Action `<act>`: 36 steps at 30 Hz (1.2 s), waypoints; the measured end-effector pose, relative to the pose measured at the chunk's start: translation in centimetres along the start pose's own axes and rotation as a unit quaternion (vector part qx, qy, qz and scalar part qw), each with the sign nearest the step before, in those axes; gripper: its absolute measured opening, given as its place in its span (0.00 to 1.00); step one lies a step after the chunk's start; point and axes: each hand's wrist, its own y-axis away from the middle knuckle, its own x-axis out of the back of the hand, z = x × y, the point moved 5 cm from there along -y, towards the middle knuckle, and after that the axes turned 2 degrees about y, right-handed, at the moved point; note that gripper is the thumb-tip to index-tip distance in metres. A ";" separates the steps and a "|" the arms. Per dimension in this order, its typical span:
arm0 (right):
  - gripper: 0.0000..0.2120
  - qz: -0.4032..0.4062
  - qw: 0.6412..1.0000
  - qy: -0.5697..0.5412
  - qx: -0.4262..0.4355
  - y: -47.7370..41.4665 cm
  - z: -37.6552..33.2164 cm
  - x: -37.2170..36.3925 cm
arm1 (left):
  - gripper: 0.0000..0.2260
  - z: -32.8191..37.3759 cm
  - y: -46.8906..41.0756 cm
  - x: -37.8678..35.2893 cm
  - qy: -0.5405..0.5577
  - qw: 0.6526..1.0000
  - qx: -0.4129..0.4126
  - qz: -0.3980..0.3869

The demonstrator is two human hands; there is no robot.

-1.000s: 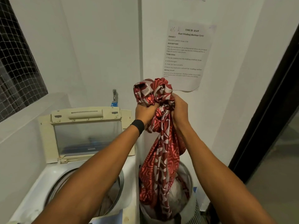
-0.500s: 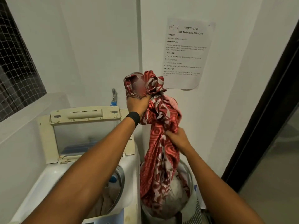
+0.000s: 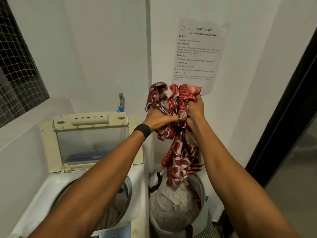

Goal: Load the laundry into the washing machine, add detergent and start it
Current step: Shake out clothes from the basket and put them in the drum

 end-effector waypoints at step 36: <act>0.23 -0.213 0.924 0.263 -0.179 7.9 18.7 8.2 | 0.33 -0.8 -1.6 2.0 0.317 0.914 0.093 0.237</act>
